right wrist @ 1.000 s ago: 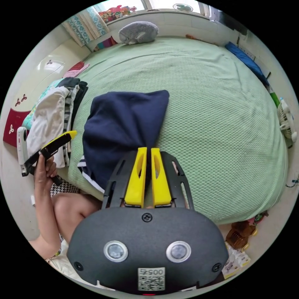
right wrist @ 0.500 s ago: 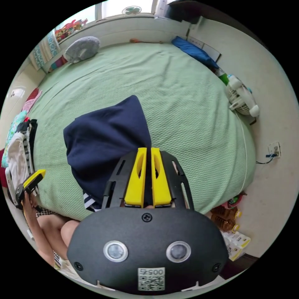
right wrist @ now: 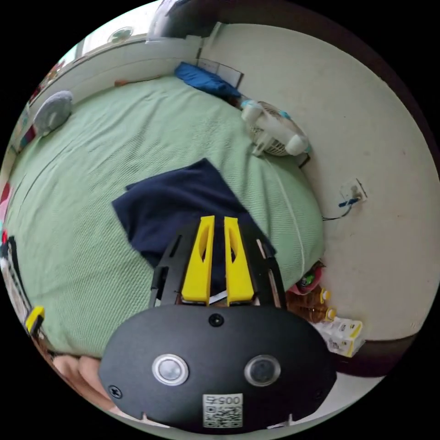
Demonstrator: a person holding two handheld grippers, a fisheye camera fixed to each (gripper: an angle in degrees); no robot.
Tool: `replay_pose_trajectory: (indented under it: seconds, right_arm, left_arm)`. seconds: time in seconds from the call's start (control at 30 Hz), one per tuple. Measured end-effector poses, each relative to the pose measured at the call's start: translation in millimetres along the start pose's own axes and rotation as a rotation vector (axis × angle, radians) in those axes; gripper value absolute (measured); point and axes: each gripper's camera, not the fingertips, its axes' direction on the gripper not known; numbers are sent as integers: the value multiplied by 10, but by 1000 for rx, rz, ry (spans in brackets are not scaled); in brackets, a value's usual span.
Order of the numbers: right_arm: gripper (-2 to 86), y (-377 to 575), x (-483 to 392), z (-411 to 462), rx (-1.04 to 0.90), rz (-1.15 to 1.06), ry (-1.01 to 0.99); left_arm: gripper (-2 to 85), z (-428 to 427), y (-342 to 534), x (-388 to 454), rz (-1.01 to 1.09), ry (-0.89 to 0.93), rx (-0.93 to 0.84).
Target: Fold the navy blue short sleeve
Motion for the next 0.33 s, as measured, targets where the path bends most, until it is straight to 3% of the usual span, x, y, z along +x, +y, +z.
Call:
replay_pose_trajectory:
  seconds: [0.17,0.33]
  right_arm:
    - [28,680,-1127,-152,-139,-349,-280]
    - [-3,1362,-2142,-458,-232,-537,-438]
  left_arm:
    - [-6,-196,134,50,-36,15,1]
    - [-6,-513,432,86,-66,-72,-24]
